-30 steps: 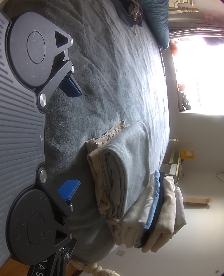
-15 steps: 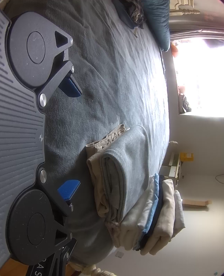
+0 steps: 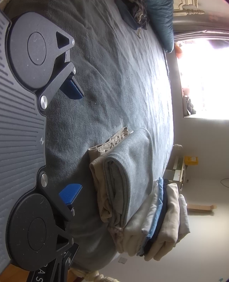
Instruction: Fold clothes
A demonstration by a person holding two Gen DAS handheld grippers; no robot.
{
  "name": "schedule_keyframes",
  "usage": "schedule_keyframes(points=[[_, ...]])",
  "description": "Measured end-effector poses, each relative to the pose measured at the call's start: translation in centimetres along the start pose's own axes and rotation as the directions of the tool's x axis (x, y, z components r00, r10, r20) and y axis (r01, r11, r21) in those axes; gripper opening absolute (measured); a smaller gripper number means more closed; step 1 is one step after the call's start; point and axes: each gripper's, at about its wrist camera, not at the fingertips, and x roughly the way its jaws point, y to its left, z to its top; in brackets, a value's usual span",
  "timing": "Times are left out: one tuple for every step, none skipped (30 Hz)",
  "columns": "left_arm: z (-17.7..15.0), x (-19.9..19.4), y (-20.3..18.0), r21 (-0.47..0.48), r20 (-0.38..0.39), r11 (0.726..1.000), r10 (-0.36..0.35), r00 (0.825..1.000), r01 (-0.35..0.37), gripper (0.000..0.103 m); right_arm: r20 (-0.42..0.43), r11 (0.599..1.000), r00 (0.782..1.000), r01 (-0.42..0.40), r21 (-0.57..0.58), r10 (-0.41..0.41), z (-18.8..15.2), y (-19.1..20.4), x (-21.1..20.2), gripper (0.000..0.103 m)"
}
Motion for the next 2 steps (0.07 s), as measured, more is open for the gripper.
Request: schedule_keyframes(points=[[-0.01, 0.01, 0.0, 0.0, 0.0, 1.0, 0.0, 1.0, 0.0, 0.103, 0.0, 1.0, 1.0, 0.001, 0.0, -0.001, -0.01, 0.0, 0.01, 0.103], [-0.01, 0.02, 0.01, 0.0, -0.001, 1.0, 0.0, 1.0, 0.0, 0.103, 0.0, 1.0, 1.0, 0.001, 0.0, -0.001, -0.02, -0.02, -0.01, 0.103]])
